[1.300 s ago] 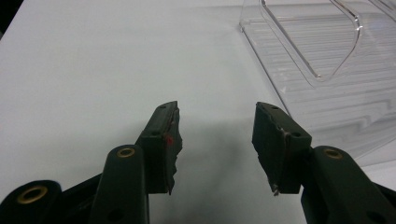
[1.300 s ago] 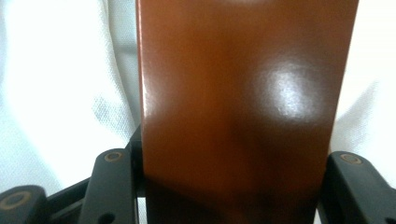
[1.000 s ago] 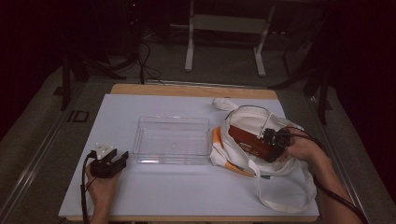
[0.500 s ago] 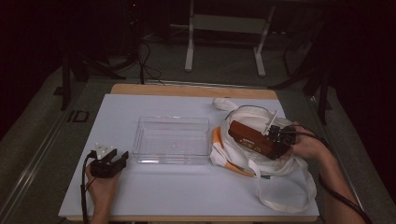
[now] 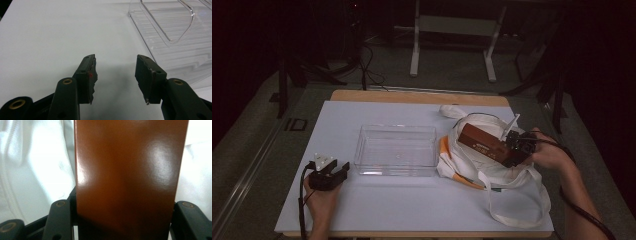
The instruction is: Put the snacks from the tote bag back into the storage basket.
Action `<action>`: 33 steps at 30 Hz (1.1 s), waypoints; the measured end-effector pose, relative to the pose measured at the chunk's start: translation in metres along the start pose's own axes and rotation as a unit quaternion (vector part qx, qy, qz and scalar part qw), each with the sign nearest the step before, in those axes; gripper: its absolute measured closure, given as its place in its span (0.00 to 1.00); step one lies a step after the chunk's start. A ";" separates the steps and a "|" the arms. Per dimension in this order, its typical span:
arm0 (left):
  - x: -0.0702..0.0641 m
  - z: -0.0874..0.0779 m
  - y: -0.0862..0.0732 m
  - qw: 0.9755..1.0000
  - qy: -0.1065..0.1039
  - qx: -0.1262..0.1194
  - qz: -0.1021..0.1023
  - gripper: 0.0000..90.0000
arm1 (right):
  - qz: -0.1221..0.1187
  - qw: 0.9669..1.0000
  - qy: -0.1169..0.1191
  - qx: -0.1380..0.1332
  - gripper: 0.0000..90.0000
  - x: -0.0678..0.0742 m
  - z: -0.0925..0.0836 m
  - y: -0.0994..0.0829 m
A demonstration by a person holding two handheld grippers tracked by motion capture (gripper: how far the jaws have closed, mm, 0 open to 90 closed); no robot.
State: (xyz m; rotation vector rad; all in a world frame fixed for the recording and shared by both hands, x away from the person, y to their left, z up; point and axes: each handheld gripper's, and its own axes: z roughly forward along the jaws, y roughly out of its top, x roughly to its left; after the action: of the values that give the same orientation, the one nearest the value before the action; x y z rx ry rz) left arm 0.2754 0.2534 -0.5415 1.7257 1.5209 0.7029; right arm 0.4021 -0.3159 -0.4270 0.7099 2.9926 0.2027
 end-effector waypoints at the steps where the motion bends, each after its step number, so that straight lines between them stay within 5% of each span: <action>1: 0.000 0.000 0.000 1.000 0.000 0.000 0.000 0.57 | 0.002 1.000 0.000 -0.004 0.48 0.000 -0.001 -0.001; 33: 0.000 0.000 0.000 1.000 -0.001 -0.001 0.001 0.57 | -0.034 0.998 -0.013 -0.054 0.48 0.012 -0.040 0.009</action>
State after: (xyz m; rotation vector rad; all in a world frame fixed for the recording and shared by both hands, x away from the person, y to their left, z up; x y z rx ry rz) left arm 0.2751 0.2534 -0.5413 1.7265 1.5173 0.7043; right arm 0.3918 -0.3065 -0.3862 0.5934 2.9488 0.3469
